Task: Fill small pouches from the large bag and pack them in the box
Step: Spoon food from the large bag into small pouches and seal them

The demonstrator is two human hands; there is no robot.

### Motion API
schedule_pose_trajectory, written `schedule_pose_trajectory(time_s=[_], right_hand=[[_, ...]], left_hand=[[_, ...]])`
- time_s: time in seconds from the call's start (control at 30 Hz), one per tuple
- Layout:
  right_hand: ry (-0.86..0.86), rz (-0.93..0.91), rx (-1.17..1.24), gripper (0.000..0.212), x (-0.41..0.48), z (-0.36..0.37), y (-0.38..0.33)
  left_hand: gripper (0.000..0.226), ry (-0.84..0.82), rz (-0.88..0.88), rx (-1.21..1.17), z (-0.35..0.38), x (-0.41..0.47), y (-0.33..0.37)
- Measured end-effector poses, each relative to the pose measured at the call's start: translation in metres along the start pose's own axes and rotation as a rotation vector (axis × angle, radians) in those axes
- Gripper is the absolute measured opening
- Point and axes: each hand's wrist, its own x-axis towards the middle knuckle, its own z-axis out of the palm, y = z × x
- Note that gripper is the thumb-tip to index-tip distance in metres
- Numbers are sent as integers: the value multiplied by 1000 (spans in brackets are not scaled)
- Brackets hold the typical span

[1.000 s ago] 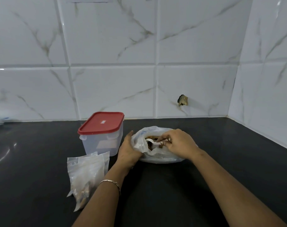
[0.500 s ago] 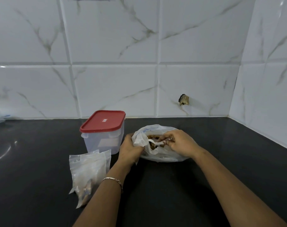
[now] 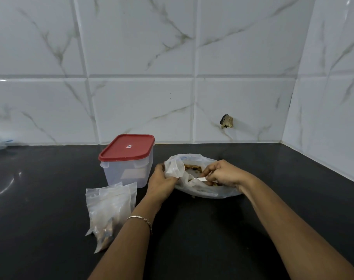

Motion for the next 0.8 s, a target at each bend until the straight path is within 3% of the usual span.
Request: schedule_pose_trajectory(time_s=[0.37, 0.5, 0.67, 0.8], right_hand=[[44, 91, 59, 20, 2, 8, -4], [44, 148, 287, 23, 1, 12, -6], [83, 181, 356, 29, -2, 9, -7], [109, 176, 424, 28, -6, 7, -8]], left_hand=[[50, -49, 31, 69, 1, 1, -2], [51, -56, 29, 22, 1, 0, -1], [58, 57, 64, -103, 3, 0, 1], [49, 150, 110, -149, 1, 0, 4]])
